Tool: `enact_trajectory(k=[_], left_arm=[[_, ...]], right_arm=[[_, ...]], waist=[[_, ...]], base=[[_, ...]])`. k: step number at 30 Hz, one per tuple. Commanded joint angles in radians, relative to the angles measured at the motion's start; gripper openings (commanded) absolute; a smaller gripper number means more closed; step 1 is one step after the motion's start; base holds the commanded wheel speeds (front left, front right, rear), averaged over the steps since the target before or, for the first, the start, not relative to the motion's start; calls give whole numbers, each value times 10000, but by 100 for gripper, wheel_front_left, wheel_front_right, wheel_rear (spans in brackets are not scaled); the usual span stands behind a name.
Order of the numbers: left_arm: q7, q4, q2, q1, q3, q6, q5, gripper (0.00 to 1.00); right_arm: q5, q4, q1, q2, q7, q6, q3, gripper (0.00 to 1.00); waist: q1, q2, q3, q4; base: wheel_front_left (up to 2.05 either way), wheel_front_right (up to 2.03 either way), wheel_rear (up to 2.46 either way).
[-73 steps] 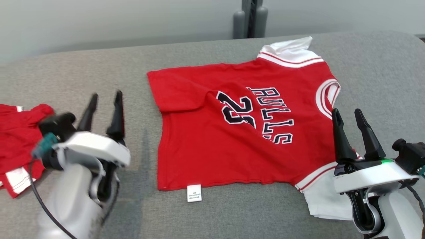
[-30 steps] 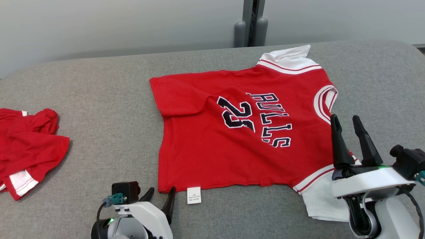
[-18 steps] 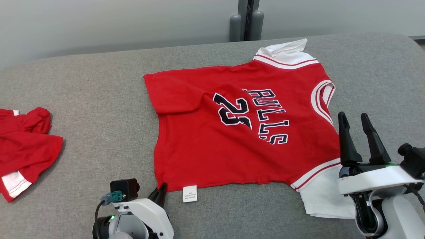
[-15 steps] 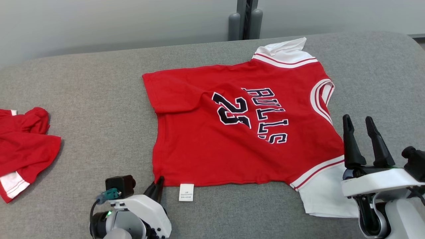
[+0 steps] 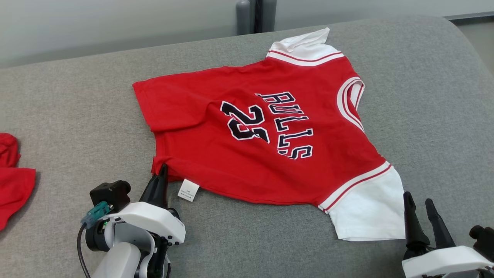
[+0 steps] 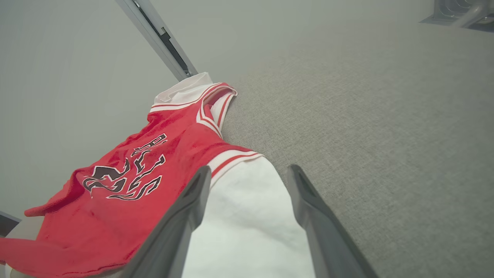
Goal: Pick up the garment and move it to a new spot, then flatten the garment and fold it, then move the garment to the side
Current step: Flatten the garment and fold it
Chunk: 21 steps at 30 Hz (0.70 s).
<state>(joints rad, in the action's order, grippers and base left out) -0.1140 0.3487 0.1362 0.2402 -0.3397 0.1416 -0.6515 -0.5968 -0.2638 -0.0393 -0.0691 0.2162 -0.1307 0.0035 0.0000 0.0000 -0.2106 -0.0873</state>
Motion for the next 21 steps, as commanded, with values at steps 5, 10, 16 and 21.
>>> enact_trajectory(k=[5, 10, 16, 21], left_arm=[[-321, 142, 8, 367, 135, -51, -47, 0], [-437, 346, -13, 518, 108, -115, -81, 0], [-499, 567, -3, 559, 45, -260, -99, 0], [-557, 684, -50, 526, -7, -314, -159, 0]], right_arm=[[-830, -321, 526, 56, -546, -1, -167, 100], [-971, -707, 599, 104, -858, -1, -100, 100], [-1105, -1112, 553, 131, -1121, -1, -78, 100], [-1454, -1225, 608, 115, -1439, -1, 118, 4]], waist=[[0, 0, -234, -349], [0, 0, -270, -405], [0, 0, -159, -318], [0, 0, -70, -183]], base=[[0, 0, 0], [0, 0, 0], [0, 0, 0], [0, 0, 0]])
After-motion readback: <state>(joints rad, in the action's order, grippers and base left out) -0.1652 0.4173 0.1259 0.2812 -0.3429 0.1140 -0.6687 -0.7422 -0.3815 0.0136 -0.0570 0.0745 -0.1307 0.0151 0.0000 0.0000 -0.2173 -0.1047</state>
